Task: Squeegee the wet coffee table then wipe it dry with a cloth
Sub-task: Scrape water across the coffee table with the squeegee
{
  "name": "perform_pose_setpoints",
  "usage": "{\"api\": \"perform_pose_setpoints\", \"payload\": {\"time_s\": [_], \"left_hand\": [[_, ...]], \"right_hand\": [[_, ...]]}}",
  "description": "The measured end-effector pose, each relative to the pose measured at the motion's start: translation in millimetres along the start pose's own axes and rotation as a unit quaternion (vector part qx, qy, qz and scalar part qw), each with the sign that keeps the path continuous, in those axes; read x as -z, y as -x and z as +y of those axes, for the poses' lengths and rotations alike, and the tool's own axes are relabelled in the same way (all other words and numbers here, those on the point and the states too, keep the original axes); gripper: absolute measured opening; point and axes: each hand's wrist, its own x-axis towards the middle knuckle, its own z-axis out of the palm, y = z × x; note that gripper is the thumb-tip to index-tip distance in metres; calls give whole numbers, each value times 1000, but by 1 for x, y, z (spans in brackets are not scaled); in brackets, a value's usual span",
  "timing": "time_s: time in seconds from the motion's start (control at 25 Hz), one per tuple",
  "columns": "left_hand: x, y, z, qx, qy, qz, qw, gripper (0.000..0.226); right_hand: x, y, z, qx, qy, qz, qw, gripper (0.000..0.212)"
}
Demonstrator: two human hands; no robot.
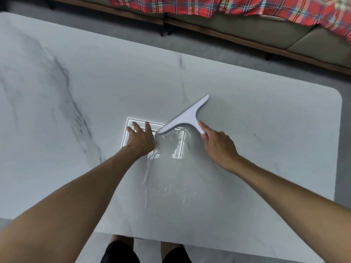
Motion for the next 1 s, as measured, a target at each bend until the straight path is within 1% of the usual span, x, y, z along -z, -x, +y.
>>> {"api": "perform_pose_setpoints", "payload": {"time_s": [0.08, 0.12, 0.2, 0.28, 0.4, 0.48, 0.56, 0.6, 0.68, 0.76, 0.84, 0.92, 1.0], "left_hand": [[5, 6, -4, -7, 9, 6, 1000, 66], [5, 11, -8, -10, 32, 16, 999, 64], [1, 23, -18, -7, 117, 68, 991, 55], [-8, 41, -29, -9, 195, 110, 975, 46], [-29, 71, -44, -1, 231, 135, 964, 33], [-44, 97, -62, 37, 264, 156, 951, 19], [-61, 123, -85, 83, 265, 168, 946, 25], [-72, 137, -97, 106, 264, 167, 944, 27], [-96, 166, -122, 141, 270, 162, 939, 29], [-121, 193, -143, 175, 288, 165, 927, 33], [-147, 215, -163, 199, 306, 177, 914, 32], [-173, 230, -174, 203, 306, 190, 910, 30], [-193, 238, -174, 207, 307, 187, 910, 40]], "right_hand": [[-2, 35, 25, 12, 32, -24, 999, 46], [-1, 51, 36, 4, 47, -33, 998, 46], [7, 73, 57, -24, 65, -49, 996, 45], [20, 88, 69, -62, 75, -65, 993, 44], [36, 101, 63, -77, 79, -29, 993, 42], [37, 109, 41, -60, 103, -26, 993, 35], [26, 117, 12, -21, 112, -28, 993, 29], [17, 124, -5, 13, 113, -43, 993, 29], [-11, 144, -39, 109, 130, -93, 981, 27], [-48, 163, -72, 211, 147, -169, 951, 25], [-91, 176, -104, 286, 163, -234, 915, 21], [-131, 184, -132, 333, 186, -256, 888, 20], [-161, 190, -148, 352, 197, -254, 879, 30]]}}
